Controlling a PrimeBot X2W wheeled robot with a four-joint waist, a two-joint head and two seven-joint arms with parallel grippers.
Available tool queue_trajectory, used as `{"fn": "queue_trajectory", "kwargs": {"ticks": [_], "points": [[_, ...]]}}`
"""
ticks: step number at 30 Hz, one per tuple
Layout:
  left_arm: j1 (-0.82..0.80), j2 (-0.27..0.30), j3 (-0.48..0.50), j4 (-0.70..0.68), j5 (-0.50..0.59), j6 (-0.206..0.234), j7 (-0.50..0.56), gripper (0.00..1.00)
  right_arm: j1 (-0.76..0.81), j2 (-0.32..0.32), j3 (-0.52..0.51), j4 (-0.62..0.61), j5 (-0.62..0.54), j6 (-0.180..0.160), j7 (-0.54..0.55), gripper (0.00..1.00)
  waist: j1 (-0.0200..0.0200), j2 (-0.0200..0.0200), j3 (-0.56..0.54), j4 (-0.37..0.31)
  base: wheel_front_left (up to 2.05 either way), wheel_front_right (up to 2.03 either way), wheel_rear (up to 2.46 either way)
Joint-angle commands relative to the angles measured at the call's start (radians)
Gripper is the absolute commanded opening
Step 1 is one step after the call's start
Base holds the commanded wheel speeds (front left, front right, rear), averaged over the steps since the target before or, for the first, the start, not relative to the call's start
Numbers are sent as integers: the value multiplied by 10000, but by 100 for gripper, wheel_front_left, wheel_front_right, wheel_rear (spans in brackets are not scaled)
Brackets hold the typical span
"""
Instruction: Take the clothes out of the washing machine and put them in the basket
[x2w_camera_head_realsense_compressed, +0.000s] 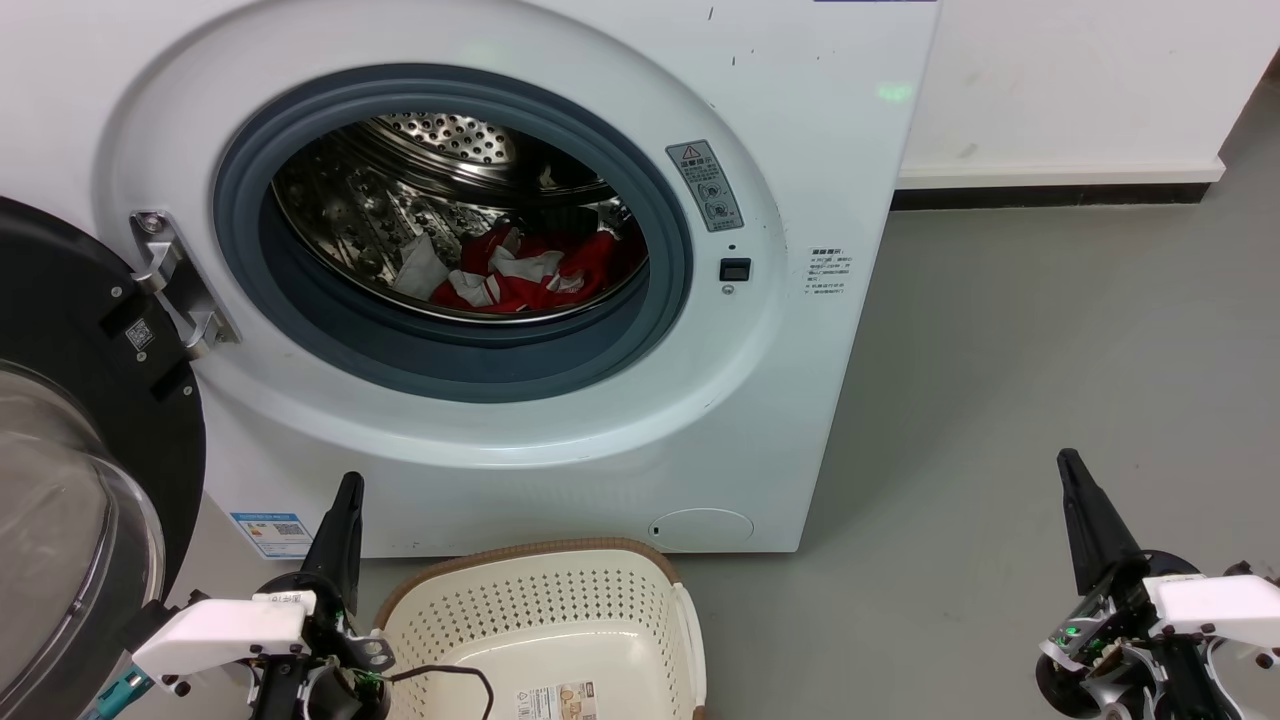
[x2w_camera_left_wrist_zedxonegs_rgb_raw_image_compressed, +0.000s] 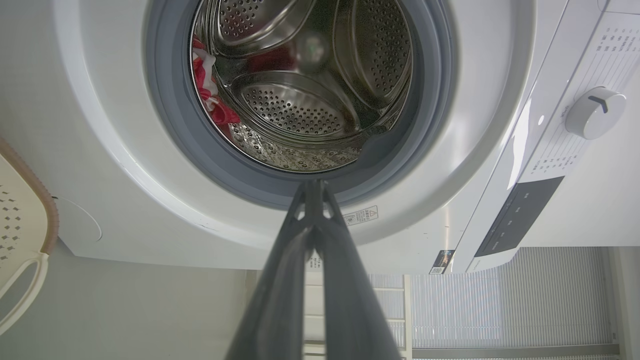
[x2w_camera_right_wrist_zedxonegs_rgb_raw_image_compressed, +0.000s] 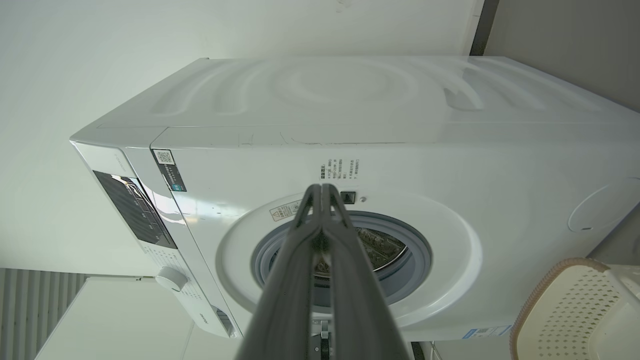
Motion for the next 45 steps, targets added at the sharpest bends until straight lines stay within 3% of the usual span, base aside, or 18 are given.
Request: {"fn": "queue_trajectory", "kwargs": {"ticks": [1, 11, 12, 27, 33, 45], "points": [[-70, -11, 12, -1, 11, -27, 6, 0, -142, 32, 9, 10, -47, 0, -15, 0, 0, 0, 0, 0, 0, 0, 0], [0, 0, -4, -1, 3, 0, -3, 0, 1, 0, 0, -2, -3, 0, -5, 0, 0, 0, 0, 0, 0, 0, 0], [35, -6, -18, 65, 6, 2, -10, 100, 43, 2, 6, 50, -1, 0, -10, 100, 0, 0, 0, 0, 0, 0, 0], [170, -13, -483, -326, 938, 1, -674, 100, 601, 7, 182, -730, -937, 0, -669, 100, 0, 0, 10, -5, 0, 0, 0], [210, -11, -536, -734, 1985, 49, -944, 100, 800, 7, 203, -1190, -2310, 0, -936, 100, 0, 0, 13, 4, 0, 0, 0], [317, -8, -1117, -1493, 4494, 593, -1430, 100, 1178, 7, 297, -2053, -5434, 0, -1427, 100, 0, 0, 14, 2, 0, 0, 0]]}}
